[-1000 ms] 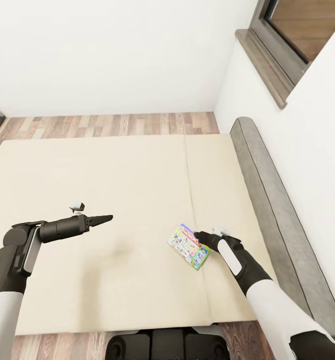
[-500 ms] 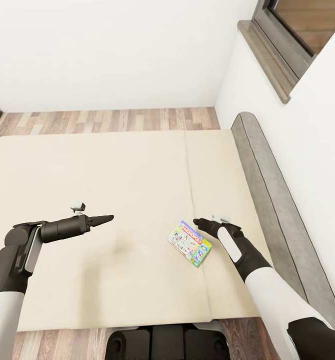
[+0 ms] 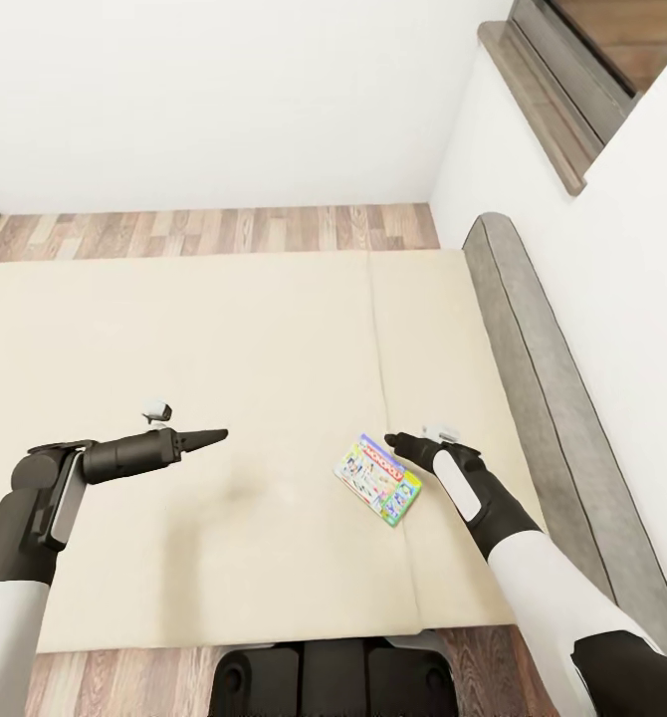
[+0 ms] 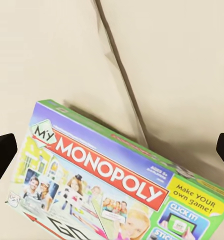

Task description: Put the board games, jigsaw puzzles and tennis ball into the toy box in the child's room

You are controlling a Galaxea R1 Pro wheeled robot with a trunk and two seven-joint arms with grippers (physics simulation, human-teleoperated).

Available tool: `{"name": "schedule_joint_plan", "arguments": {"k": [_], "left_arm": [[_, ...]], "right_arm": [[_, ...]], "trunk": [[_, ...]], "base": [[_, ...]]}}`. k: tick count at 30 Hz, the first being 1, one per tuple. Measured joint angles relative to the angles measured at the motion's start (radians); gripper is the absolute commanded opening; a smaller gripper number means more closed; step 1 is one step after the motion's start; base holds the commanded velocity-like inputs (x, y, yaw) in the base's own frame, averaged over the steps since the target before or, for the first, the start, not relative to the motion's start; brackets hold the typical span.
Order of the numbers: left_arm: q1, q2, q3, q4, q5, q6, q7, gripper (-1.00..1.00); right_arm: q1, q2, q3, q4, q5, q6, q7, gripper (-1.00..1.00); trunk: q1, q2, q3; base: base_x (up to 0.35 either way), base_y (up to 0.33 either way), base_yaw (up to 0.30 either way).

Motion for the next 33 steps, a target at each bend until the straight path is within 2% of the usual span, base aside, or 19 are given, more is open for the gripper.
{"name": "schedule_joint_plan", "arguments": {"k": [8,16,25,33], "left_arm": [[0.0,0.0,-0.019,0.0,0.0,0.0,0.001,1.0],[0.0,0.001,-0.022,0.004,-0.001,0.0,0.001,1.0],[0.0,0.001,-0.023,0.006,-0.001,0.0,0.001,1.0],[0.0,0.001,-0.023,0.006,-0.001,0.0,0.001,1.0]], "right_arm": [[0.001,0.0,0.001,0.002,-0.001,-0.002,0.0,1.0],[0.001,0.0,0.002,0.002,0.0,-0.007,0.0,1.0],[0.001,0.0,0.032,0.002,0.0,-0.01,0.0,1.0],[0.001,0.0,0.043,0.002,-0.001,-0.042,0.0,1.0]], "trunk": [[0.0,0.0,-0.013],[0.0,0.0,-0.026],[0.0,0.0,-0.041],[0.0,0.0,-0.054]], "base": [[0.0,0.0,0.0],[0.0,0.0,0.0],[0.0,0.0,0.0],[0.0,0.0,0.0]]}}
